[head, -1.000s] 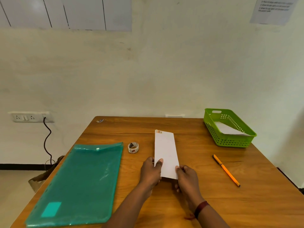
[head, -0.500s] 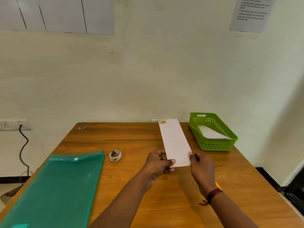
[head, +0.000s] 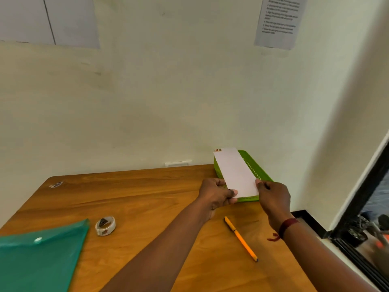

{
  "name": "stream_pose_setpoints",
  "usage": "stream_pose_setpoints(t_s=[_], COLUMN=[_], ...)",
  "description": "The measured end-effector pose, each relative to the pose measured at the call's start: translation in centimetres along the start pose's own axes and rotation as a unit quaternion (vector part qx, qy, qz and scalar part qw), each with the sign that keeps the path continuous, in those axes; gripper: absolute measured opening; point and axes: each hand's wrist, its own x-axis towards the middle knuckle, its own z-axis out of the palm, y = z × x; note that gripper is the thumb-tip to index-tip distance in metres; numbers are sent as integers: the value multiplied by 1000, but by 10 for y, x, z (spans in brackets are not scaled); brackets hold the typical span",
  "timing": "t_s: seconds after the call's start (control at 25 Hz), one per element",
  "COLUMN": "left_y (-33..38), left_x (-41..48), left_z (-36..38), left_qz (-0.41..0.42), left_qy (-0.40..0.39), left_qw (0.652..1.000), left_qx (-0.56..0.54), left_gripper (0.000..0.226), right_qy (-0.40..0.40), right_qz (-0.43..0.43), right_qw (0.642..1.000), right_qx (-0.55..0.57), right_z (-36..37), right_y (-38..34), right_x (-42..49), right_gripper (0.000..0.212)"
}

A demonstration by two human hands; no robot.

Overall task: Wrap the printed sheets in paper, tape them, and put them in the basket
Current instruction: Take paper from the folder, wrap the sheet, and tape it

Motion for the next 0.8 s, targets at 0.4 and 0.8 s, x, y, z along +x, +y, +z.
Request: stream_pose_setpoints(t_s=[0.4, 0.8], left_y=[5, -4], left_x=[69, 106], left_z=[40, 35], left_qz=[-10, -4], left_qy=[27, 50], left_qw=[1000, 997], left_qx=[11, 54], left_gripper=[35, 40], right_qy=[0, -18], right_qz=[7, -29], right_qw=[995, 975], right_qx=[-97, -220], right_z=[-4, 18], right_y=[15, 30], right_x=[77, 110], right_gripper=[37, 38])
